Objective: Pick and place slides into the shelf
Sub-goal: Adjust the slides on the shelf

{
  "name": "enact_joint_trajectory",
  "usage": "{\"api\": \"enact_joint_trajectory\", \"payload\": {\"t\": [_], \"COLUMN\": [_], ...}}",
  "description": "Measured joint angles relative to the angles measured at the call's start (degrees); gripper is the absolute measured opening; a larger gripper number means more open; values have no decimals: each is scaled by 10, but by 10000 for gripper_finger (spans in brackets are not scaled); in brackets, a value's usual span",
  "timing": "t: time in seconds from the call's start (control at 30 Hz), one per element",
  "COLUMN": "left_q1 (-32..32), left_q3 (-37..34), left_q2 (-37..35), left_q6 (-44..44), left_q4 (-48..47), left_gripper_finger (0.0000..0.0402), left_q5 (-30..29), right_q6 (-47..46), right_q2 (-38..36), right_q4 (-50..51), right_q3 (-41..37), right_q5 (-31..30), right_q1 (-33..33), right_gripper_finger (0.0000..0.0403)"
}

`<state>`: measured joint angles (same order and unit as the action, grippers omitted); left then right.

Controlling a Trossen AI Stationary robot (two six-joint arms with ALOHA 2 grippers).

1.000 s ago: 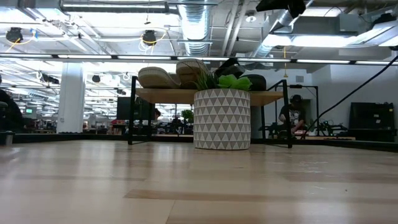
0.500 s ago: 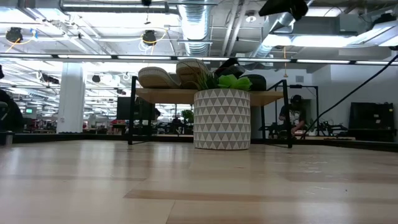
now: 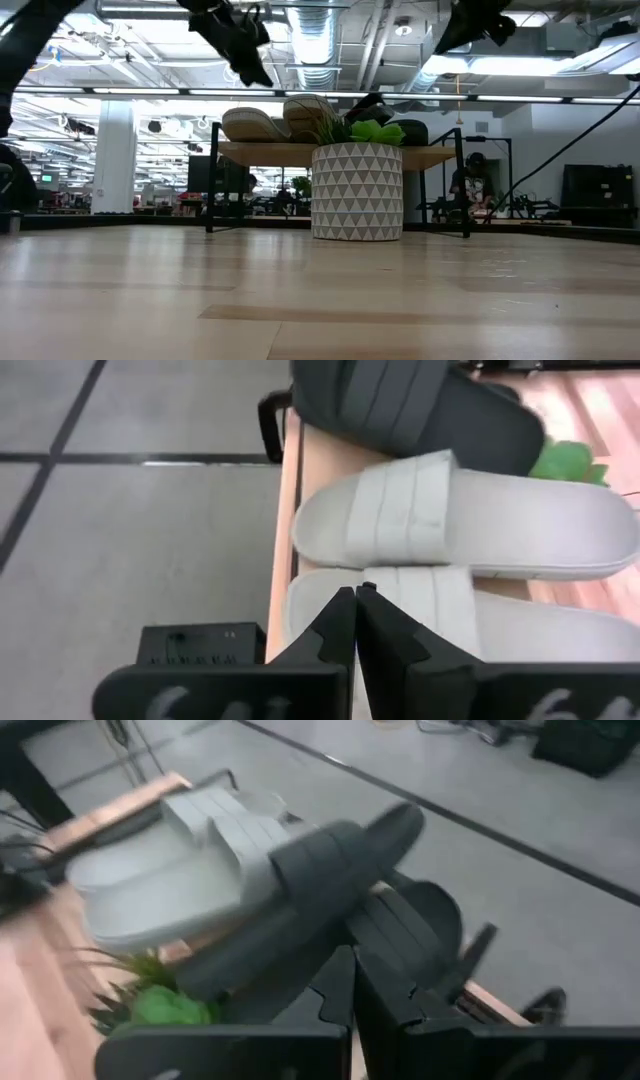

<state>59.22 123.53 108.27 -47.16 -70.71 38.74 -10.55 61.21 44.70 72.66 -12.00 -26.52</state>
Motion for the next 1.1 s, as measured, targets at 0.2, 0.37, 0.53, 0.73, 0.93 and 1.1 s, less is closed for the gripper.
{"api": "enact_joint_trajectory", "payload": {"t": [0.2,0.37,0.53,0.73,0.93,1.1], "left_q1": [5,-10,-32,-39,-42,-46], "left_q3": [37,42,41,41,41,41], "left_q2": [50,59,69,100,106,106], "left_q6": [-15,-22,-47,-53,-53,-65], "left_q4": [-37,-38,-28,-51,-97,-100], "left_gripper_finger": [0,0,0,0,0,0], "left_q5": [-8,-24,-49,-84,-92,-80], "right_q6": [11,47,65,66,66,76], "right_q2": [0,0,0,-1,-1,-1], "right_q4": [25,36,52,68,74,71], "right_q3": [0,0,0,0,0,0], "right_q5": [-1,-1,-1,0,2,1], "right_q1": [-11,-41,-82,-118,-123,-123], "right_gripper_finger": [0,0,0,0,0,0]}}
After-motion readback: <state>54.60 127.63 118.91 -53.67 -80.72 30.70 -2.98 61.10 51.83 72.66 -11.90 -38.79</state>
